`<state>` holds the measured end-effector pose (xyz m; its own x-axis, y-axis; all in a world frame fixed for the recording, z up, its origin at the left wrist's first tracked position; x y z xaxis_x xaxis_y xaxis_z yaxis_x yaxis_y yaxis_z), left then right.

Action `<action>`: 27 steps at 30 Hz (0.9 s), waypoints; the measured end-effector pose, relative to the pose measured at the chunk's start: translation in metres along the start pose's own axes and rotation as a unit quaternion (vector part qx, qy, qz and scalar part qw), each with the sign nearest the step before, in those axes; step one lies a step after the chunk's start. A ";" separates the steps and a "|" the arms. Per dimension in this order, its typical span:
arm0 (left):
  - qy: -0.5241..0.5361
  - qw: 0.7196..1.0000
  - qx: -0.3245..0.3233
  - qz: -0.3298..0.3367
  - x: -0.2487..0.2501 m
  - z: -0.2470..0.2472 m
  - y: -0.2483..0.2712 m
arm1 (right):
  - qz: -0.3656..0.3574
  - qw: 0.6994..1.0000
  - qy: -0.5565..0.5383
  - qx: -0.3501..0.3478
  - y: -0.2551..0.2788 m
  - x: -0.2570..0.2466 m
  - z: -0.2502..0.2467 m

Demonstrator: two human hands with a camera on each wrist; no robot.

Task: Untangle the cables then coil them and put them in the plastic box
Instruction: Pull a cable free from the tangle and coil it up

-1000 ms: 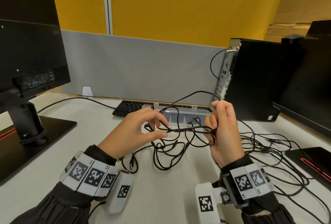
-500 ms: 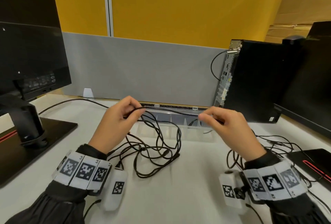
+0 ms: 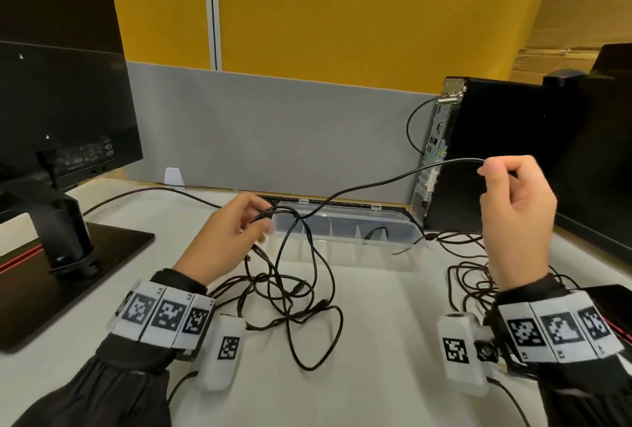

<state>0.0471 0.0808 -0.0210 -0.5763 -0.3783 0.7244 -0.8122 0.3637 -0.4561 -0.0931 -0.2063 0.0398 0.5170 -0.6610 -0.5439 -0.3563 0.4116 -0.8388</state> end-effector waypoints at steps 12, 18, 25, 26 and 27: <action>0.217 0.973 -0.051 -0.065 0.003 0.012 0.001 | -0.106 0.943 0.114 -0.295 0.054 -0.048 0.067; 0.216 0.976 -0.024 -0.025 0.011 0.010 0.003 | 0.041 0.851 0.091 -0.516 0.073 -0.041 0.106; 0.269 0.960 -0.071 0.020 0.029 0.008 0.012 | 0.217 0.789 0.101 -0.566 0.036 -0.001 0.144; 0.263 0.961 -0.079 0.023 0.028 0.007 0.013 | 0.248 0.774 0.064 -0.579 0.039 -0.002 0.151; 0.250 0.964 -0.081 0.023 0.026 0.007 0.013 | 0.266 0.769 0.029 -0.581 0.037 -0.004 0.156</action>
<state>0.0213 0.0699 -0.0113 -0.4616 0.0850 0.8830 -0.7386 0.5144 -0.4357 0.0128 -0.0909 0.0072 0.0347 -0.6335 -0.7730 -0.9774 -0.1829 0.1061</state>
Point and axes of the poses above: each hand's wrist, its own y-axis away from the middle knuckle, its own z-axis out of the palm, x = y × z, the point moved 5 cm from there along -y, towards the middle knuckle, and after that the axes turned 3 degrees about -y, right-handed, at the moved point
